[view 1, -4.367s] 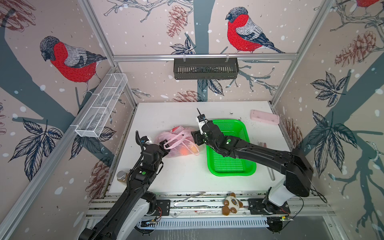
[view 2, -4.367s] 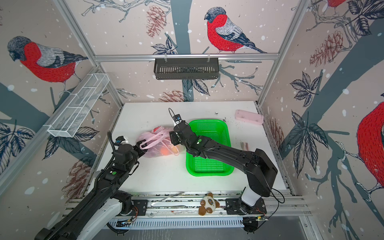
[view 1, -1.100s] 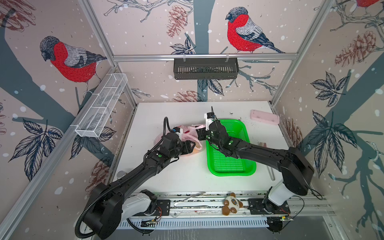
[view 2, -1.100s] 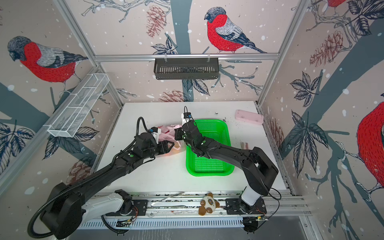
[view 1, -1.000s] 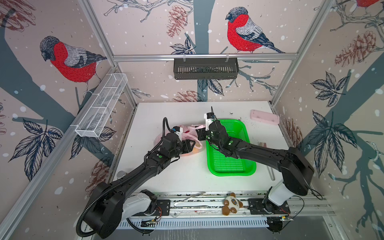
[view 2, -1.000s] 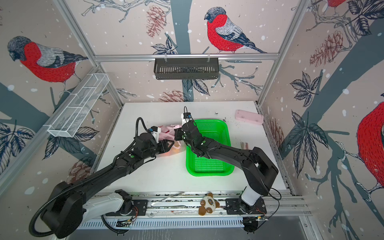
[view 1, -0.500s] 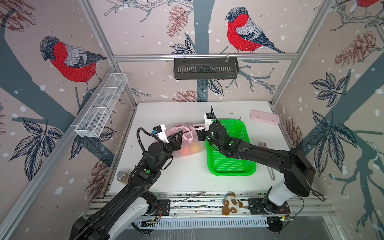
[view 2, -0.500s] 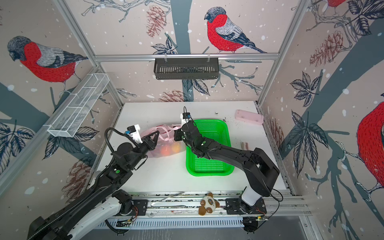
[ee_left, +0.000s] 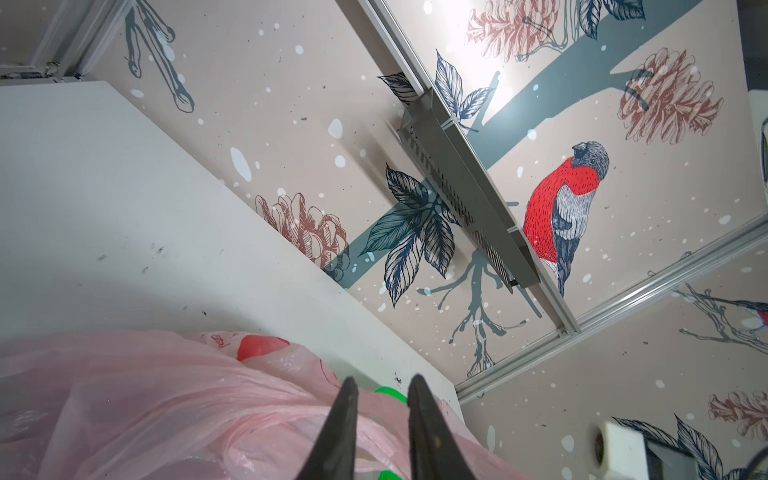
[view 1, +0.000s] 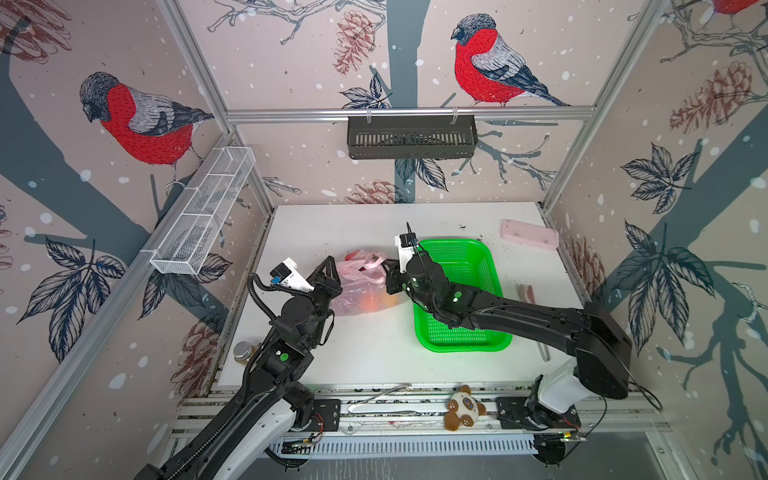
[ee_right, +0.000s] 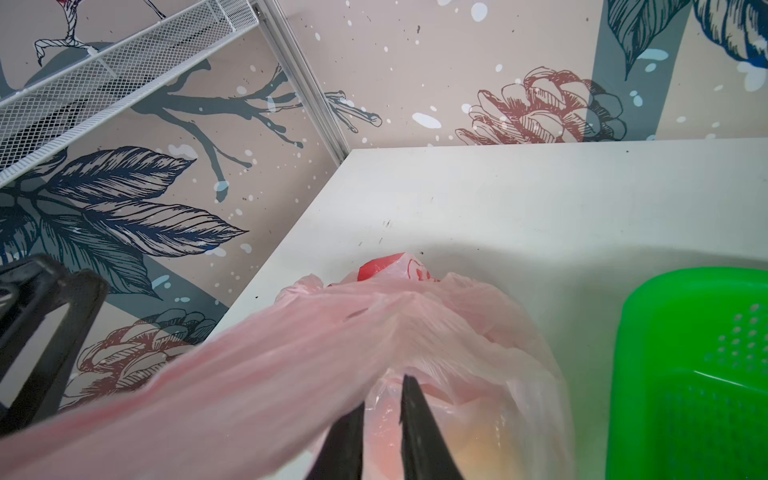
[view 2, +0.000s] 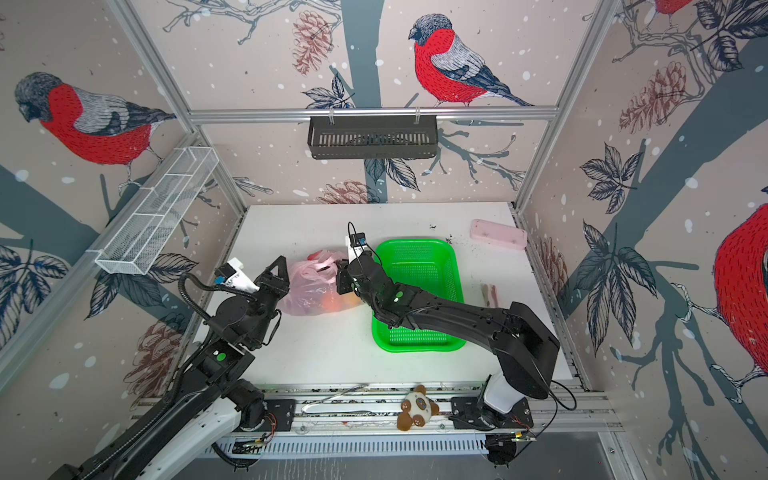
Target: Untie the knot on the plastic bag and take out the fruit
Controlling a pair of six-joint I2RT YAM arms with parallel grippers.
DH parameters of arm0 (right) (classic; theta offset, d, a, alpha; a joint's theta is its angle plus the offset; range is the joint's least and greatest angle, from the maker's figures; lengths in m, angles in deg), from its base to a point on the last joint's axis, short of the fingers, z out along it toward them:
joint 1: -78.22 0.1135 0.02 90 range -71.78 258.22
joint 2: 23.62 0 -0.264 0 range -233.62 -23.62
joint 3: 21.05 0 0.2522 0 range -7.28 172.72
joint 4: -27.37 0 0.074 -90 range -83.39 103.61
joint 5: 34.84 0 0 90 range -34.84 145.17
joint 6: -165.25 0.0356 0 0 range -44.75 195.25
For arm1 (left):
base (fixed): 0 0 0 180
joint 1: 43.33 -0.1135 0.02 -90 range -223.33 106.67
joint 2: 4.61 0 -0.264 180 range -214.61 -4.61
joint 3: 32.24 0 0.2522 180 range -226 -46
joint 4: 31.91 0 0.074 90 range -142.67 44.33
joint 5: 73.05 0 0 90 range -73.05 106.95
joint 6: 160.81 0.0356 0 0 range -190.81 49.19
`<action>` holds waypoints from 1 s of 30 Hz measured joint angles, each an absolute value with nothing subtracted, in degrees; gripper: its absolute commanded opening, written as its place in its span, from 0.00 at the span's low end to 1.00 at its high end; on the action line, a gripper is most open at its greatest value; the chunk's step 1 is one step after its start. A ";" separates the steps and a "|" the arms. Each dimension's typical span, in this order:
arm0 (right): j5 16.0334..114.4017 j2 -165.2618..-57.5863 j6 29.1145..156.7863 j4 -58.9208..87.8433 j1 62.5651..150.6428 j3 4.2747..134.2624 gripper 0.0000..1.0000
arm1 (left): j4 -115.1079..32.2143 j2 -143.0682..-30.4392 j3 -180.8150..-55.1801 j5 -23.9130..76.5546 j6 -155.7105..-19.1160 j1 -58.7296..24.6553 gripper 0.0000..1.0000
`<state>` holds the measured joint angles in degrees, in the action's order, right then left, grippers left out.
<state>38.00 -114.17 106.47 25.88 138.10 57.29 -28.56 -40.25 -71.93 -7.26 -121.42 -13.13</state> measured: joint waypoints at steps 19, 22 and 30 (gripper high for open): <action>36.88 -103.37 114.19 21.03 139.47 51.70 0.55 | -59.64 -52.60 -92.87 10.77 -110.88 -21.42 0.60; 39.59 -102.06 117.75 21.03 139.98 49.90 0.60 | -60.45 -52.42 -92.87 10.93 -110.09 -21.46 0.60; 41.12 -103.11 124.61 18.91 140.20 46.76 0.63 | -60.91 -52.64 -92.85 12.41 -109.85 -21.48 0.60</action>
<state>41.12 -103.11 124.61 18.91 140.20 46.76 -60.91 -52.64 -92.85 12.41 -109.85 -21.48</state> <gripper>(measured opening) 0.626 0.598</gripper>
